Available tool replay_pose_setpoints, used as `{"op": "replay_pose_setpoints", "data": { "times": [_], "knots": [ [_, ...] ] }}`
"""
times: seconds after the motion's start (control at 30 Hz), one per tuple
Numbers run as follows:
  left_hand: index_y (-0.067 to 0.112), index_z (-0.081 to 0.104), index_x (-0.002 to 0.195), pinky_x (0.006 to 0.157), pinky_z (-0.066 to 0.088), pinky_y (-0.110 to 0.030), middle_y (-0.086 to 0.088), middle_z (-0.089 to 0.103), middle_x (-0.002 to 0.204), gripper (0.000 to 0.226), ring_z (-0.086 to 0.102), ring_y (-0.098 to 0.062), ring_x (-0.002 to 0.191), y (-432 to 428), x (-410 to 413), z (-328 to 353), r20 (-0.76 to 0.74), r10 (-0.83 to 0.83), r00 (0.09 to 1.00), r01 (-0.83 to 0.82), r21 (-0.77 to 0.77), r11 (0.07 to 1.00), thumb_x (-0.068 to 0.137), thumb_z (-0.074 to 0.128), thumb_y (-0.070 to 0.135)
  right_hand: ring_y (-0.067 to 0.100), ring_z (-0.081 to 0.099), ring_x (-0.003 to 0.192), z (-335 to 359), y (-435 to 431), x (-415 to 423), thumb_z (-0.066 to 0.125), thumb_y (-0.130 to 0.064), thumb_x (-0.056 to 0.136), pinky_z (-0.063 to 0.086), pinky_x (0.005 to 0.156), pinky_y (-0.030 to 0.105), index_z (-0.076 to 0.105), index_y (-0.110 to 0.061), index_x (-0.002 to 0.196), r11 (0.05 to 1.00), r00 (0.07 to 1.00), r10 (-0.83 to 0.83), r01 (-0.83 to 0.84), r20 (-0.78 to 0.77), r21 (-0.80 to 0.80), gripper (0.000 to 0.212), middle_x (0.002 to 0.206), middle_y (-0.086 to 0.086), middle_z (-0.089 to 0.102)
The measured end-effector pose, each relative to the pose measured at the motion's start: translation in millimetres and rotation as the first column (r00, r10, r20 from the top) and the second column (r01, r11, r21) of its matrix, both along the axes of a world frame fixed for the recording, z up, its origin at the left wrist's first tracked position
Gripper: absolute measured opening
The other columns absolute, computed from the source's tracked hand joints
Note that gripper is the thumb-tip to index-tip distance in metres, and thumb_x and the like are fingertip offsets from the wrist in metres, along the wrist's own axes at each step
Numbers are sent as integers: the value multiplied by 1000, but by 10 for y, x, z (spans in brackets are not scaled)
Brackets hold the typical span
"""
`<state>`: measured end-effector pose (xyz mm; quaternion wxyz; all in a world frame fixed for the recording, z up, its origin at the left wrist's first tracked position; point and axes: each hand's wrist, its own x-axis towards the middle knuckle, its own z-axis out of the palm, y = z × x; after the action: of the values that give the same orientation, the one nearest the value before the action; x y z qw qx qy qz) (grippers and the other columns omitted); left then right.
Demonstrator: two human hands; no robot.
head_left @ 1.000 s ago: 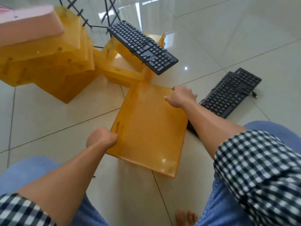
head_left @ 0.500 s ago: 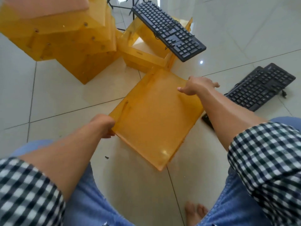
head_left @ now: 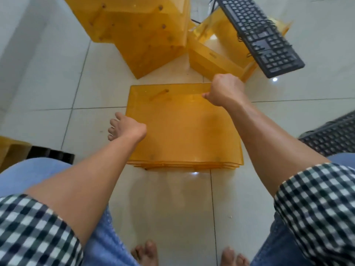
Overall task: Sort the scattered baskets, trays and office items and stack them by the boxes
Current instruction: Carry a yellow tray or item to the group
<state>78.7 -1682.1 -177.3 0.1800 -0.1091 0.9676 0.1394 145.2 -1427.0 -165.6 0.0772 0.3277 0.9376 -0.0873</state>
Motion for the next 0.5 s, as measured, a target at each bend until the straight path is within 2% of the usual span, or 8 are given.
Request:
{"op": "replay_pose_setpoints", "data": {
  "times": [0.07,0.13,0.2,0.27,0.33,0.4,0.47,0.5],
  "knots": [
    [11,12,156,106,40,-49,-21,26,154,84,38,-41,134,-165,35,36,36,81,996,-80,-25,996,88,63,17,38,45,132,-47,-164,-246,61,-54,95,36,106,57,51,-17,138,990,992,118,-121,-39,-72,57,141,14,50],
    [11,10,156,91,48,-45,-23,36,142,87,51,-40,121,-332,94,72,116,210,971,-205,-53,977,89,64,25,38,39,138,-165,-274,-400,57,-48,99,20,117,62,48,-22,144,979,987,158,-162,-43,-124,52,146,14,49],
    [6,18,153,81,54,-42,-22,55,112,78,65,-35,97,-487,228,111,306,317,898,-334,4,942,94,62,35,36,47,131,-284,-337,-486,57,-40,101,25,113,56,60,-25,132,984,987,126,-137,-104,-115,35,134,13,60],
    [7,35,146,69,57,-36,-18,63,94,58,69,-28,78,-578,374,86,502,243,830,-343,117,932,101,53,39,34,55,117,-354,-379,-556,56,-32,102,32,102,48,70,-26,113,996,984,70,-79,-163,-49,19,116,11,69],
    [9,44,140,60,57,-32,-17,66,109,45,70,-23,75,-655,422,32,510,220,832,-384,242,891,104,51,36,33,59,105,-380,-408,-620,56,-28,101,34,95,45,75,-25,102,1000,982,22,-24,-189,-8,20,104,11,71],
    [10,44,138,60,59,-32,-16,60,130,48,72,-25,80,-749,395,-20,454,289,843,-474,372,798,99,62,31,32,62,98,-393,-454,-659,59,-31,100,35,88,43,77,-22,99,1000,980,14,-12,-196,10,20,98,11,71],
    [11,38,141,71,61,-36,-14,54,138,63,69,-28,96,-867,337,-28,364,386,848,-527,489,696,91,73,28,32,65,94,-403,-552,-679,62,-38,98,41,84,40,77,-19,99,1000,978,21,-17,-206,18,24,96,13,72],
    [11,35,142,84,59,-41,-12,53,140,68,66,-30,106,-912,316,-3,303,422,854,-519,541,662,89,75,27,30,66,90,-401,-622,-688,62,-39,98,45,80,39,78,-17,98,999,978,28,-24,-208,22,27,94,13,72]
  ]
}}
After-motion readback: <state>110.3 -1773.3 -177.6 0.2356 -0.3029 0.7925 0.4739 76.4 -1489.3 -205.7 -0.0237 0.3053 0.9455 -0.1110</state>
